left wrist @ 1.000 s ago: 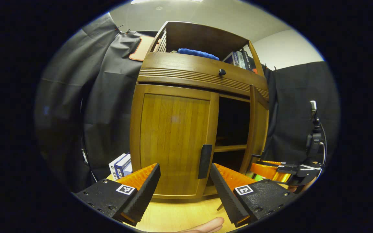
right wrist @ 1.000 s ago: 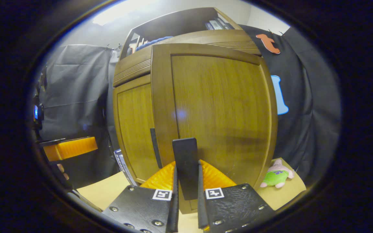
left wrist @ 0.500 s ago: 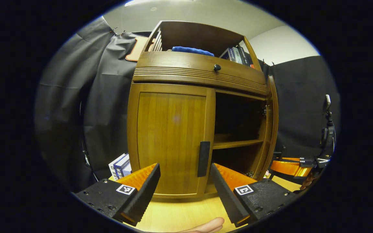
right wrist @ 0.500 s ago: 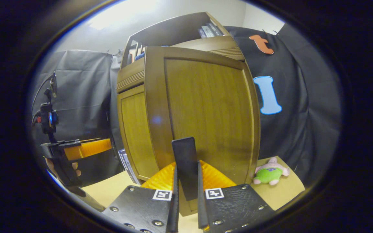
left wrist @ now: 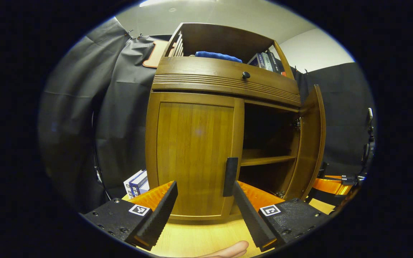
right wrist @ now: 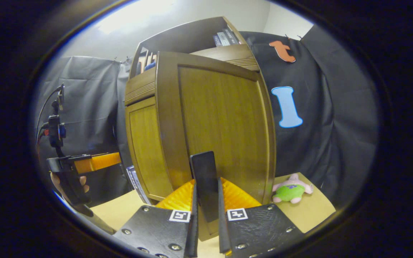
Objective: Open the right door of the double-door shoe cabinet with the right hand, and open the left door with the left hand.
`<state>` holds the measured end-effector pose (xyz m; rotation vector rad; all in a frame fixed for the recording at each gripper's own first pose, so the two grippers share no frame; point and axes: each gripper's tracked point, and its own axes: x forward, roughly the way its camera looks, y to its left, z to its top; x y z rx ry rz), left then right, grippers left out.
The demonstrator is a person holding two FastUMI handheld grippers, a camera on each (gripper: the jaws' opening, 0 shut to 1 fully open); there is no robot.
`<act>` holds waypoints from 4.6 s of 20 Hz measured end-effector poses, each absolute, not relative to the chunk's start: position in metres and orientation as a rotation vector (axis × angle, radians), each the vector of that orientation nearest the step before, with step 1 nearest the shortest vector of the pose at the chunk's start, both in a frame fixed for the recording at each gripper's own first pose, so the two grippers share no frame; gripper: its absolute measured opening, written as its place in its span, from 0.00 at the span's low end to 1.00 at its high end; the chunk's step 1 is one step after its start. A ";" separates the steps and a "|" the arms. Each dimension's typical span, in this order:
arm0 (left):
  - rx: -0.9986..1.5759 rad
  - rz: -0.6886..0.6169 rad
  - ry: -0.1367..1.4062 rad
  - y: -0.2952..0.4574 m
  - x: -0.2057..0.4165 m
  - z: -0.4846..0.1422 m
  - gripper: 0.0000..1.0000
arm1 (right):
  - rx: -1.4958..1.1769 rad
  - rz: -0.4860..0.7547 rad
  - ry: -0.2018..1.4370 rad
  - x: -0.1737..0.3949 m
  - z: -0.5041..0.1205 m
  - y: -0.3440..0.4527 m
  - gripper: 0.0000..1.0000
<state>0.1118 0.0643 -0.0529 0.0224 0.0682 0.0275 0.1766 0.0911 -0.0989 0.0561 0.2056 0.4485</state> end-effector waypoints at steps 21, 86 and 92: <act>0.025 0.040 0.051 0.065 0.113 -0.050 0.96 | -0.089 0.127 0.146 0.191 -0.074 -0.069 0.01; 0.102 -0.156 0.137 0.030 0.203 -0.098 0.28 | -0.115 0.211 -0.106 0.017 0.029 0.012 0.92; 0.105 -0.148 0.138 0.047 0.183 -0.093 0.28 | -0.107 0.232 -0.119 0.011 0.030 0.024 0.94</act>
